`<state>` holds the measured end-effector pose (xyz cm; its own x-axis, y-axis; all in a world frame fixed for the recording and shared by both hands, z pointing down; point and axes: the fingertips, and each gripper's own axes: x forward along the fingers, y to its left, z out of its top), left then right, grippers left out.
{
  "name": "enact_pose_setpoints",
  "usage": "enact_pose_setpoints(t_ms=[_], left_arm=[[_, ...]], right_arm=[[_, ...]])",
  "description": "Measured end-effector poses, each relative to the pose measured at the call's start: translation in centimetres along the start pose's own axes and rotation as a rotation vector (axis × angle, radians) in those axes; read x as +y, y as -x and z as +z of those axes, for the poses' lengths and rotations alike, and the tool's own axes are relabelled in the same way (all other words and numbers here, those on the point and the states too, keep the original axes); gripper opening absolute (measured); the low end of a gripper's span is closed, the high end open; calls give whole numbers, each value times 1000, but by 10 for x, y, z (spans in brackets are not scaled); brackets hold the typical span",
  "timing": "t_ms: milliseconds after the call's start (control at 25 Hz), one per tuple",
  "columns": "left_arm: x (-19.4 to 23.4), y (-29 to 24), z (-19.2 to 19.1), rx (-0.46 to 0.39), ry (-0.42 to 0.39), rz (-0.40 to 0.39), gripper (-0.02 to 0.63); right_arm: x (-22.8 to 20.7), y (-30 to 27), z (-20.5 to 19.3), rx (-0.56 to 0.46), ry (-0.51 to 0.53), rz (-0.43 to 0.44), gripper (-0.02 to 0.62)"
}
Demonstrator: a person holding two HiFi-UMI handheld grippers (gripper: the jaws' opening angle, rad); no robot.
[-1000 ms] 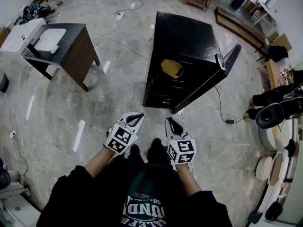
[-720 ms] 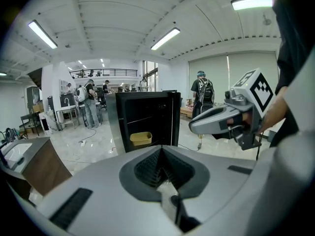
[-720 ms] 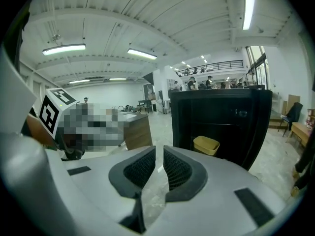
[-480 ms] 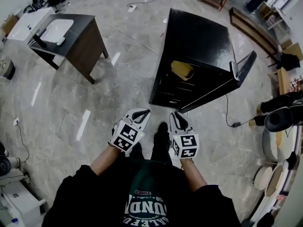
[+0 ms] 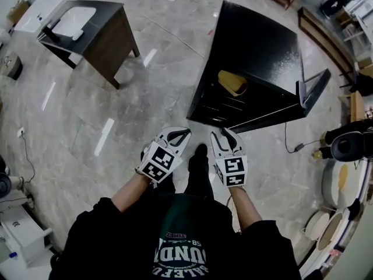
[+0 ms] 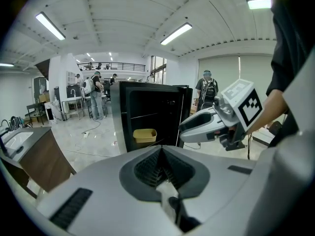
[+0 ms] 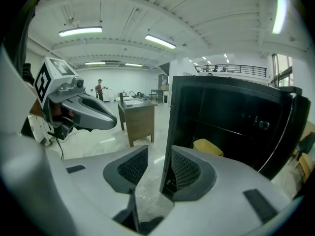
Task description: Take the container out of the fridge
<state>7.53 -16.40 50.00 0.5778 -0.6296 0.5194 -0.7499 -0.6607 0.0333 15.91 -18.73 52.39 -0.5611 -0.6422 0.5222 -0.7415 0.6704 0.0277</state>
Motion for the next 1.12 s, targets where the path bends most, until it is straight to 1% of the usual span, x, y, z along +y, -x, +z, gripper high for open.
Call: enact_pose_setpoints(t_ms=[240,400,480,680,960,1120], left_arm=[[-1,-9,-6,12,26,11,14],[4,-10,-12,27,53,26,14],[7,-11,-15,35,65,36,14],[11,-13,-19,41,72,56,14],[19,-7,-25,41,123,92,14],[22,-10,-28,40,139,106,14]], right_arm=[[-22,-19,-28,63,49,1,147],[-32,-34,-45,108,78,7,148],[-37,-41,-50,132,110,14,149],[-53,-54,-54,162,197,10,150],[-71,-80,-52,199,278,24,153],[-84,-94,-57,223,270,19,153]])
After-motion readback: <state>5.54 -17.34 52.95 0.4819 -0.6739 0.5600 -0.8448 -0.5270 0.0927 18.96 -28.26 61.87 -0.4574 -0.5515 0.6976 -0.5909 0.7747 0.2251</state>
